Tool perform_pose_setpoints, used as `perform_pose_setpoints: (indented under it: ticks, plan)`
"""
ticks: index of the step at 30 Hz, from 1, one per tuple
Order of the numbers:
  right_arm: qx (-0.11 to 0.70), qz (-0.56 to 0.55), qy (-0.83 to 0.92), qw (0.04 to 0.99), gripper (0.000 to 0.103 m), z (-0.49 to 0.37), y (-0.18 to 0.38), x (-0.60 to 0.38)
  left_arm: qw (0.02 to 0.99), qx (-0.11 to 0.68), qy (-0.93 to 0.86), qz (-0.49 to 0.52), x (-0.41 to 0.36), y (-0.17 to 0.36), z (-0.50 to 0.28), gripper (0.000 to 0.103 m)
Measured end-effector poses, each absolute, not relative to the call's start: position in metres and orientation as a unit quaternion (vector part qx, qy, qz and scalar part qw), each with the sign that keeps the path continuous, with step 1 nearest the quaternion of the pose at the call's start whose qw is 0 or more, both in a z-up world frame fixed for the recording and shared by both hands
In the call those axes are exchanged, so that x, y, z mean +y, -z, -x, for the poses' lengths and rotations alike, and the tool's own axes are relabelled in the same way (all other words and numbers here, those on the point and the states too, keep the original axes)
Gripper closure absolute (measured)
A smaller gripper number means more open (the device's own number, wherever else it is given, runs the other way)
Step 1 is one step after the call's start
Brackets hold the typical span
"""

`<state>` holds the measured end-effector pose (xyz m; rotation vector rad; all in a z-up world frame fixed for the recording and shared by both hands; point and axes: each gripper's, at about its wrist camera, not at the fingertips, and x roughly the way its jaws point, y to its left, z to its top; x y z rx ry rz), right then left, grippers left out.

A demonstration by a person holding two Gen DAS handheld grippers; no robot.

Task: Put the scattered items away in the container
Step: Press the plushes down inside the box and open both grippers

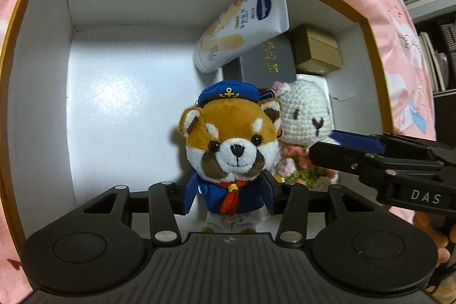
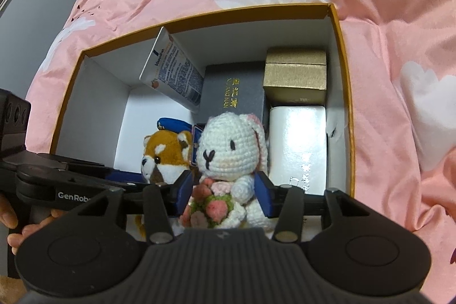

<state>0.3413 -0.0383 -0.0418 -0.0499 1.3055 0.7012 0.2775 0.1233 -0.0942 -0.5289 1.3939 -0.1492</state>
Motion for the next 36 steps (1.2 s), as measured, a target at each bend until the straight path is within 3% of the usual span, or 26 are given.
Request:
perform_pose_setpoints:
  ticks: [8, 14, 21, 25, 36]
  plan:
    - [0.586, 0.031, -0.316, 0.745, 0.066, -0.34, 0.047, -0.04, 0.736, 0.633, 0.064, 0.234, 0.114, 0.099, -0.28, 0.053]
    - [0.592, 0.03, -0.309, 0.744, 0.067, -0.34, 0.051, -0.041, 0.706, 0.642, 0.076, 0.289, 0.122, 0.107, -0.278, 0.061]
    - [0.598, 0.021, -0.301, 0.743, 0.069, -0.339, 0.056, -0.043, 0.712, 0.646, 0.061, 0.268, 0.115, 0.106, -0.282, 0.06]
    - [0.589, 0.031, -0.307, 0.747, 0.068, -0.335, 0.053, -0.043, 0.735, 0.642, 0.047, 0.215, 0.104, 0.095, -0.28, 0.041]
    - [0.565, 0.016, -0.327, 0.757, 0.05, -0.327, 0.036, -0.051, 0.77, 0.614, 0.036, 0.17, 0.098, 0.076, -0.264, 0.036]
